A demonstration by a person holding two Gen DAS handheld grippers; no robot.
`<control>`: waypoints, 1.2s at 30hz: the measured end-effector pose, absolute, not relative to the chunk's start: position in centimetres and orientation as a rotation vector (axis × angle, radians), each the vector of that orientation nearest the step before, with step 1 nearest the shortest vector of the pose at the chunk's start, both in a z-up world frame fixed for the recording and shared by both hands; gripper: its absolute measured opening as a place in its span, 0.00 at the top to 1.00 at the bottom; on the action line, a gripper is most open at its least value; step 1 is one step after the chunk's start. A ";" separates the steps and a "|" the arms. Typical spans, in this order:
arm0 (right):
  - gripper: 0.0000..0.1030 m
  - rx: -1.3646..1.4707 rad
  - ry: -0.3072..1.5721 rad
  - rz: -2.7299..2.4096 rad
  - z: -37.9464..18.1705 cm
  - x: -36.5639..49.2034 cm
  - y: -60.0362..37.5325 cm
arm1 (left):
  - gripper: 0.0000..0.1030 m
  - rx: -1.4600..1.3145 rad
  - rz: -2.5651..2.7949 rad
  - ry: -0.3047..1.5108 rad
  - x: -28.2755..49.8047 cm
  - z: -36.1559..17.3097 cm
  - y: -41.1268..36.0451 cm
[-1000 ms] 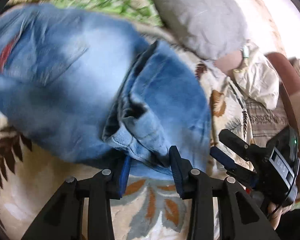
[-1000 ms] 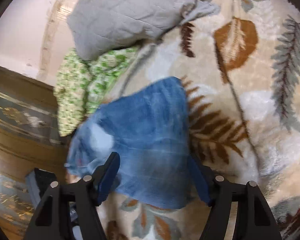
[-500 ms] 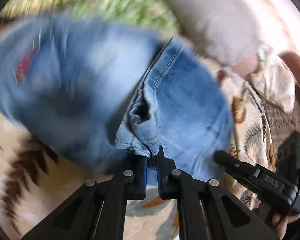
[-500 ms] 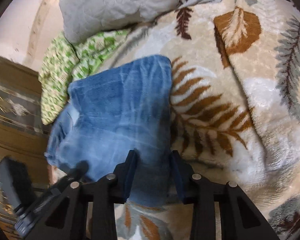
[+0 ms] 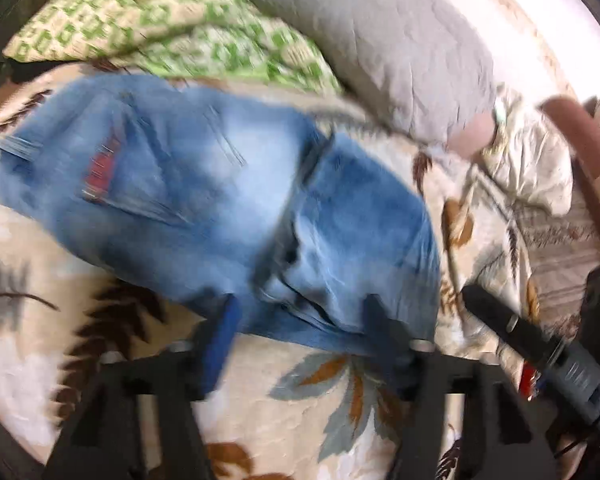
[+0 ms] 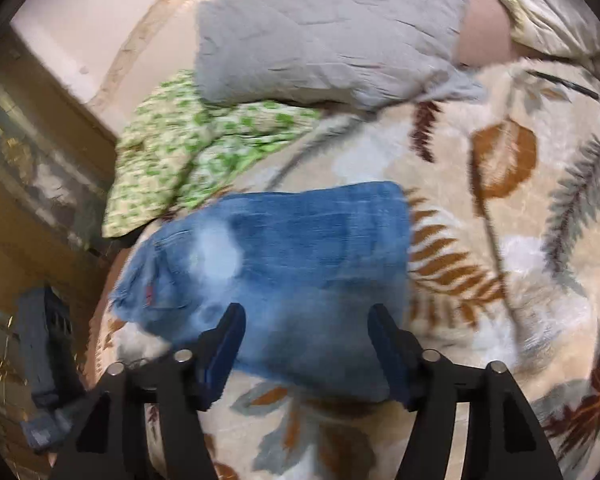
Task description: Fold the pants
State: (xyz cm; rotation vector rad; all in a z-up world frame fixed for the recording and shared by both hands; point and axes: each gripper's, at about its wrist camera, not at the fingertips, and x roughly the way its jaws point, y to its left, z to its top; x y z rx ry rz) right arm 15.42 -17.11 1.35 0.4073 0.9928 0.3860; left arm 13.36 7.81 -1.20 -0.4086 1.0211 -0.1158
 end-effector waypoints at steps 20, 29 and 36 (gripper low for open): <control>0.32 0.380 1.076 0.659 1.7 16.6 0.2 | 0.43 -1.041 0.162 1.022 12.4 -6.5 29.3; 0.32 0.428 1.099 0.662 0.4 18.1 0.7 | 0.50 -1.109 0.201 1.047 15.1 -8.9 29.9; 0.32 0.455 1.107 0.666 -0.5 18.6 0.2 | 0.66 -1.023 0.219 1.052 15.4 -8.1 29.2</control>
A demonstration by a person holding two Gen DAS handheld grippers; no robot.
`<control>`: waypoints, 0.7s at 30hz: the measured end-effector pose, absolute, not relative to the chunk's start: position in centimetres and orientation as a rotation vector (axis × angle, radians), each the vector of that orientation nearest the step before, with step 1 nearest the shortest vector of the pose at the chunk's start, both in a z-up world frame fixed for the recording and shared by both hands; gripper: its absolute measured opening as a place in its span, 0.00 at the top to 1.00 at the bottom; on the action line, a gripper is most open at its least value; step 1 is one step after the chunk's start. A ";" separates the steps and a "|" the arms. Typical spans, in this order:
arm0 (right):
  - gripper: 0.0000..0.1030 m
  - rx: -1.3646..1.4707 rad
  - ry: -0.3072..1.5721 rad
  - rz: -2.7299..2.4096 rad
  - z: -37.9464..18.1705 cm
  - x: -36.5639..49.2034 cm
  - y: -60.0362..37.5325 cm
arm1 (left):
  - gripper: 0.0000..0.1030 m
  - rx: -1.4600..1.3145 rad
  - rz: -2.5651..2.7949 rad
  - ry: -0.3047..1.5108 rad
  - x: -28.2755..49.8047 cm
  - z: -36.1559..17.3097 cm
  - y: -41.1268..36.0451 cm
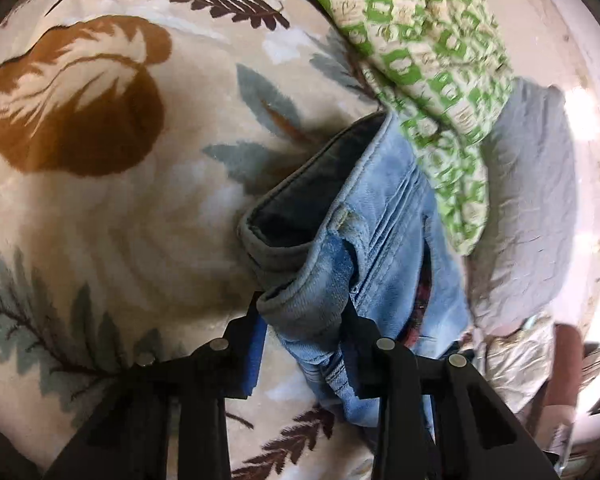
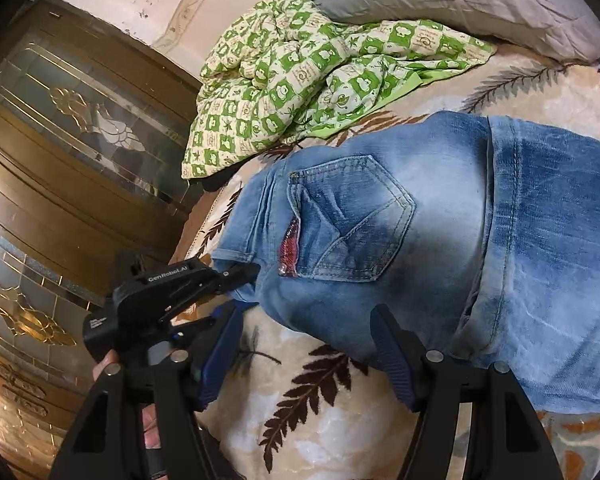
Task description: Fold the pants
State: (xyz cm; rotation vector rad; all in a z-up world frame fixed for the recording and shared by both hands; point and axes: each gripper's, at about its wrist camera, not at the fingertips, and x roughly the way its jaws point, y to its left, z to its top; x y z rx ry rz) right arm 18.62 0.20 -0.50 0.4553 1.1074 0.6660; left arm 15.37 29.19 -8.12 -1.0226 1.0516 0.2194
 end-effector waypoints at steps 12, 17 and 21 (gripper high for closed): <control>0.32 0.477 1.120 0.712 -0.8 19.3 0.4 | 0.77 -0.783 0.282 0.985 15.2 -4.3 26.6; 0.32 0.479 1.126 0.715 -0.6 19.7 -0.1 | 0.76 -0.796 0.317 1.018 15.8 -5.8 27.1; 0.32 0.494 1.135 0.730 -0.1 20.0 -0.3 | 0.79 -0.671 0.323 0.966 15.6 -3.7 25.5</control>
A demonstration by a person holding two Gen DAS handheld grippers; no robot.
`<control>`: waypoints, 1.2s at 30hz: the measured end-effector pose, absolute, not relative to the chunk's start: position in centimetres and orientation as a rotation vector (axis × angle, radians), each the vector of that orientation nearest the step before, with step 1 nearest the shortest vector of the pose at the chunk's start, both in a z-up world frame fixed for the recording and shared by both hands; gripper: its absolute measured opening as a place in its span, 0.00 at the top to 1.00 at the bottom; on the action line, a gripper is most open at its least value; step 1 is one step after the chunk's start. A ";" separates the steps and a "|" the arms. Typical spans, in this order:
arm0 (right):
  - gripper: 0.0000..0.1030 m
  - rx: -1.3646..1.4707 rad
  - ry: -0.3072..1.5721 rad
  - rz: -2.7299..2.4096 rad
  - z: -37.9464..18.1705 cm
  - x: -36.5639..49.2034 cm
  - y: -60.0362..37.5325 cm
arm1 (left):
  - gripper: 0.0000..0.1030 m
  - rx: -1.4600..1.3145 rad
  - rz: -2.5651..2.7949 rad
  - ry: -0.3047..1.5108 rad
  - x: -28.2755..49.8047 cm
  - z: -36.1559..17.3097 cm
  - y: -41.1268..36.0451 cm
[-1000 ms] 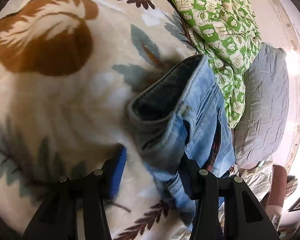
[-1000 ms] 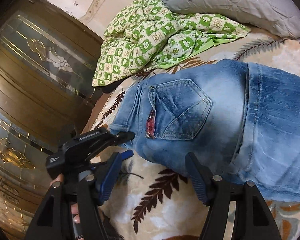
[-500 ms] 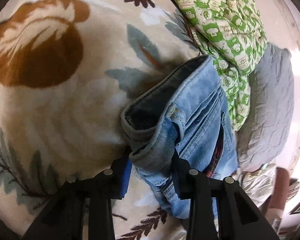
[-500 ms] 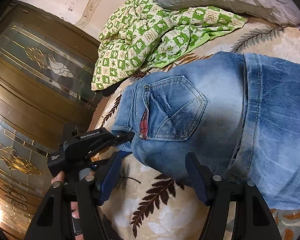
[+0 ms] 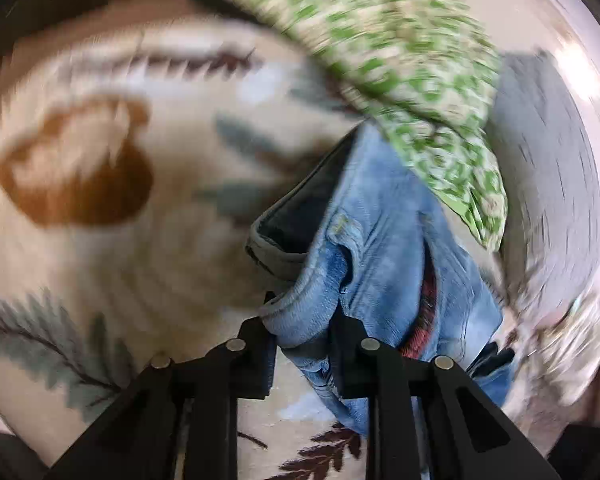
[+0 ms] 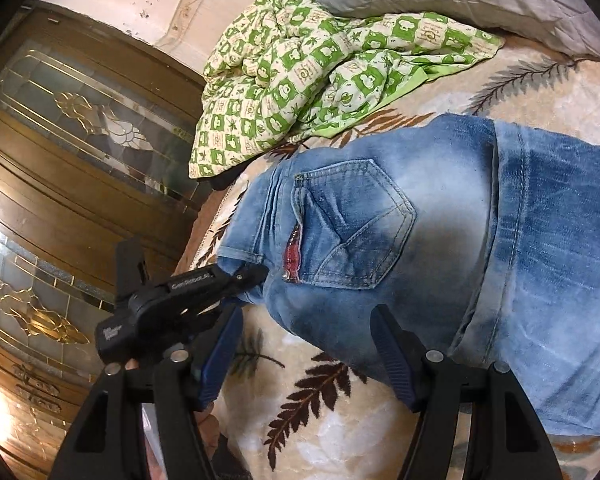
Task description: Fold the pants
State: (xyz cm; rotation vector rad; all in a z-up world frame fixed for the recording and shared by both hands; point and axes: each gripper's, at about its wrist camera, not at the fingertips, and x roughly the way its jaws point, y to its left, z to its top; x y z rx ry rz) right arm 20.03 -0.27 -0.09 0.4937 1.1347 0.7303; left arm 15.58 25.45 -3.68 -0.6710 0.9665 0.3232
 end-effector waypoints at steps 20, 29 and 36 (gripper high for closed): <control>0.32 0.652 0.944 0.657 6.0 19.6 -17.2 | 0.83 0.456 -0.154 0.557 12.0 4.9 -1.2; 0.31 0.597 0.909 0.697 6.5 20.3 -18.8 | 0.83 0.532 -0.316 0.585 12.6 1.0 -4.5; 0.31 0.360 0.877 0.649 9.0 20.6 -16.9 | 0.83 0.587 -0.362 0.578 11.2 0.7 -5.4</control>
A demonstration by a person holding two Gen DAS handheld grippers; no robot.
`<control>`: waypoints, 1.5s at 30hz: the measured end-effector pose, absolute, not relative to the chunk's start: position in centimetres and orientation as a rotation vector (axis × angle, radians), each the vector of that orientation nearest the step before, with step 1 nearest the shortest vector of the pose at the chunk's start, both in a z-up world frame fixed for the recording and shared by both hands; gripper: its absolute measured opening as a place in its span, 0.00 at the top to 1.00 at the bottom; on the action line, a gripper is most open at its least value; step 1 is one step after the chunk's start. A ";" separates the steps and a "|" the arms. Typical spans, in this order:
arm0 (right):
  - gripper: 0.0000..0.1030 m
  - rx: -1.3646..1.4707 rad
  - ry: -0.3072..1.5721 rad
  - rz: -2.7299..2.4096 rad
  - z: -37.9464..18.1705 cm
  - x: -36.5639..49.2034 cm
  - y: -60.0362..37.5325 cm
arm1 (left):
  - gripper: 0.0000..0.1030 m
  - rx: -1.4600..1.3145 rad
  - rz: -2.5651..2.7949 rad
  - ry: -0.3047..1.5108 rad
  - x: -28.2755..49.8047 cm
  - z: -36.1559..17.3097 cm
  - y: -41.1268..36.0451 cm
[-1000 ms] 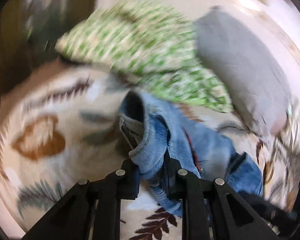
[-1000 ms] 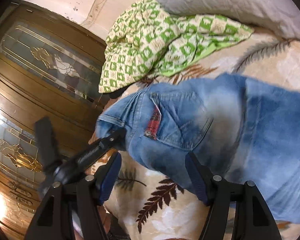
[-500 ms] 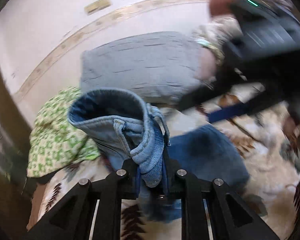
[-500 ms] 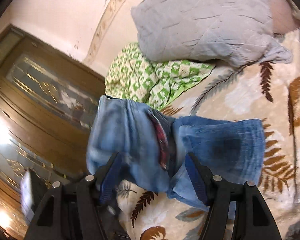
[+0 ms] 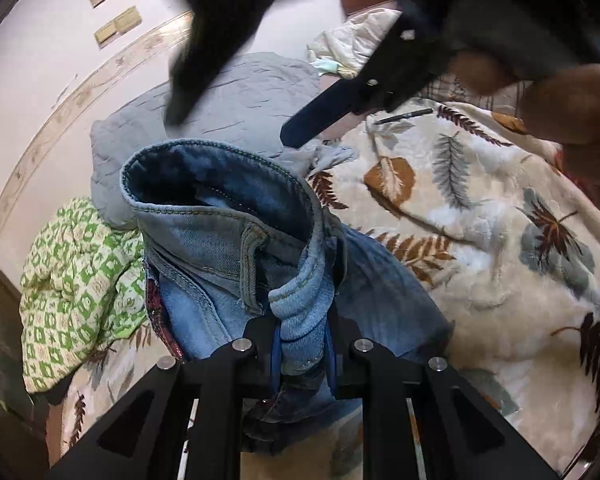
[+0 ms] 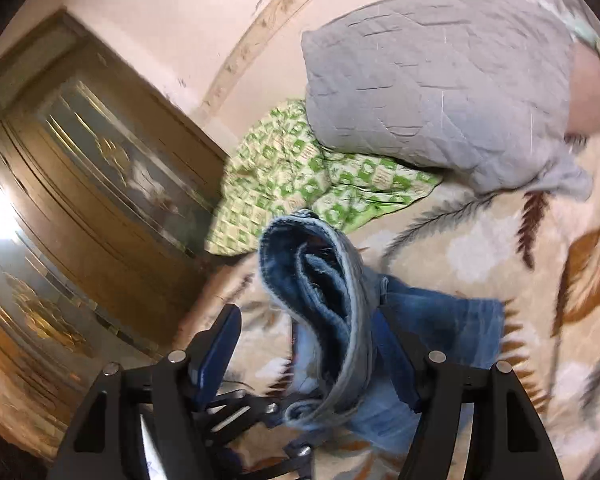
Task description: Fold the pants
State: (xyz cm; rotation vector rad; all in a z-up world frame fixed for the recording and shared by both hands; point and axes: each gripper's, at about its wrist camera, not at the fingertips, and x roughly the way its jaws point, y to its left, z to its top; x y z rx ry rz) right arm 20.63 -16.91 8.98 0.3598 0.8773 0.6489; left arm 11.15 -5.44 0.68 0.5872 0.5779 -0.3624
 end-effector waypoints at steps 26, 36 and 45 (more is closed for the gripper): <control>0.78 0.496 1.258 0.434 -4.2 25.1 -20.2 | 0.64 0.551 -0.557 0.775 10.1 -1.5 -5.9; 0.24 0.571 0.968 0.443 2.9 18.4 -23.5 | 0.28 0.111 -0.439 0.778 11.7 3.4 3.2; 0.52 0.528 1.105 0.365 -2.1 18.9 -20.2 | 0.28 -0.215 -0.269 0.986 16.6 -1.3 8.1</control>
